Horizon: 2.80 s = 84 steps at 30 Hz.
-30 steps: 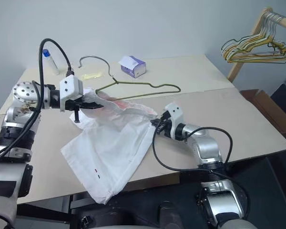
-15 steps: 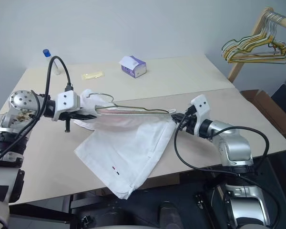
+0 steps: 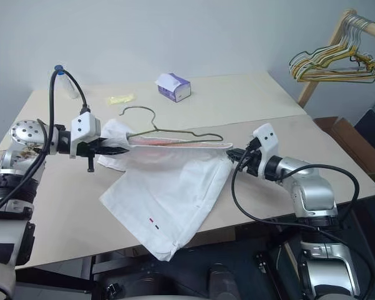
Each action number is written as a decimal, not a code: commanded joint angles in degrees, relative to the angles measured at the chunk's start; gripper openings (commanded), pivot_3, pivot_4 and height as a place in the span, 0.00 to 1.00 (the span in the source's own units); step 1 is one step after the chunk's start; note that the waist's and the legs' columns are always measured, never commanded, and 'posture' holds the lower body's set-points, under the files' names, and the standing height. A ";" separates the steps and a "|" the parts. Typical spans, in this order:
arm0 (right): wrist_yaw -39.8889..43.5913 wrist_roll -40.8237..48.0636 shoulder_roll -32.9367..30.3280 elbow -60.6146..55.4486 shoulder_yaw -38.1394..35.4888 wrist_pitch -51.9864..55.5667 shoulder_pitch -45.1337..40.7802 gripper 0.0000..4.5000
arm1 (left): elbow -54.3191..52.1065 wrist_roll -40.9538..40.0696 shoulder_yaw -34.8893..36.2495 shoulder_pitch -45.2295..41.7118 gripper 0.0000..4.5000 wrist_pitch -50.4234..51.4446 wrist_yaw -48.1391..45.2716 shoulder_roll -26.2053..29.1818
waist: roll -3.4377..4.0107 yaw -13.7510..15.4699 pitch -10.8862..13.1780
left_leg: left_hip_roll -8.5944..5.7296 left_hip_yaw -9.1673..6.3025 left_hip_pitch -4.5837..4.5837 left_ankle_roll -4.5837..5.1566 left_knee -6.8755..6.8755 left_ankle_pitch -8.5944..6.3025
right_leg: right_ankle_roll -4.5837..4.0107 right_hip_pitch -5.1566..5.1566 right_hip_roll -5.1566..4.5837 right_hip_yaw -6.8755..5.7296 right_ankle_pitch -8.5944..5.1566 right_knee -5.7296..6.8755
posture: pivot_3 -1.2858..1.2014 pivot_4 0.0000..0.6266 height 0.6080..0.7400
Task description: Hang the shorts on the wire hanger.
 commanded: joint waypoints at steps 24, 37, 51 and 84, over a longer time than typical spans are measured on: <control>1.11 -1.22 -3.62 5.89 -0.34 -0.53 -2.02 0.01 | -10.40 -14.22 7.88 4.55 0.07 5.30 -4.57 -0.60 | 0.00 -0.77 0.00 | 0.01 -0.03 0.03 0.01 0.01 -0.01 | 0.00 0.01 -0.02 0.02 0.00 -0.01 | 0.50 0.00 1.00; 1.70 -2.07 -3.57 12.62 0.11 -2.89 -4.55 0.01 | -16.42 -16.18 7.99 8.27 0.07 6.76 -3.92 -0.76 | 0.00 -0.81 0.00 | 0.01 -0.02 0.11 0.01 0.00 0.00 | 0.00 0.05 -0.02 0.06 0.00 -0.01 | 0.50 0.00 1.00; 4.32 -2.53 -6.55 8.42 0.80 -5.27 -3.66 0.01 | -7.83 -3.82 3.61 7.46 0.07 -4.22 2.04 -0.30 | 0.02 -0.71 -0.01 | 0.01 -0.02 0.14 0.02 -0.01 -0.01 | 0.00 0.08 -0.03 0.05 0.00 -0.04 | 0.50 0.00 1.00; 22.26 -9.96 -8.84 18.55 12.85 -9.74 -20.19 0.99 | -2.86 -5.81 4.75 -0.59 0.07 -4.42 6.12 -10.36 | 0.02 -1.09 -0.03 | 0.00 0.02 0.25 0.28 0.01 -0.16 | -0.01 0.14 -0.03 0.07 0.00 -0.06 | 0.50 0.00 1.00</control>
